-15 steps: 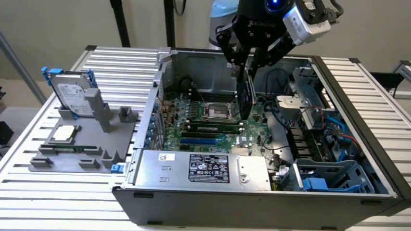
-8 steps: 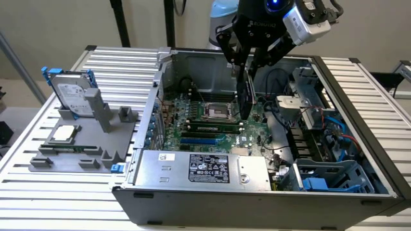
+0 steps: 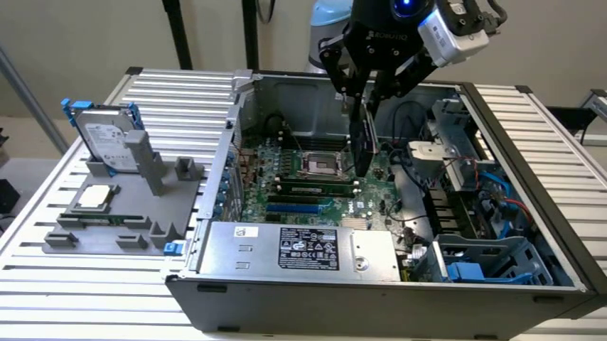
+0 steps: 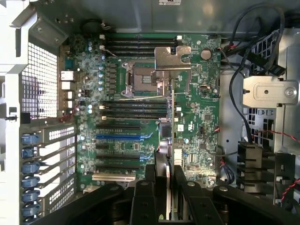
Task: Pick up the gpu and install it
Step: 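Insert the gpu into the slot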
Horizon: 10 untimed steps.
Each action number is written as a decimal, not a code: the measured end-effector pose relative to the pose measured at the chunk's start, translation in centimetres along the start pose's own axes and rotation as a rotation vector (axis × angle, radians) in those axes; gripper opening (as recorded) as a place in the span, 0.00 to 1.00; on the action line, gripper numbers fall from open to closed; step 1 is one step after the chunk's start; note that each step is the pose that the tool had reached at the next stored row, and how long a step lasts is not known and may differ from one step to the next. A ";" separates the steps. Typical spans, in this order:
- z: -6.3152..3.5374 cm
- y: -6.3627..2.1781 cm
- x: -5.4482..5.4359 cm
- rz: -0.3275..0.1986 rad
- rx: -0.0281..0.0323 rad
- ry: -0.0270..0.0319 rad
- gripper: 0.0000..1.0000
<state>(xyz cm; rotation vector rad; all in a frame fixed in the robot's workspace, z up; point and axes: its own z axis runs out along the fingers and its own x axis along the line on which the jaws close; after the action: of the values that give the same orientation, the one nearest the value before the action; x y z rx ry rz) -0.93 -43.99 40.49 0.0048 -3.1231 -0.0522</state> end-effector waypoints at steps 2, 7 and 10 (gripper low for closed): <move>0.05 0.00 0.0 -0.038 0.0000 0.0009 0.27; 0.20 0.00 0.0 -0.127 0.0017 0.0040 0.27; 0.31 -0.01 0.0 -0.182 0.0026 0.0058 0.27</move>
<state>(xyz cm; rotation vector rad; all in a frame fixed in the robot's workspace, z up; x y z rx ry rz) -0.93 -43.99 40.18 0.2892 -3.1070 -0.0504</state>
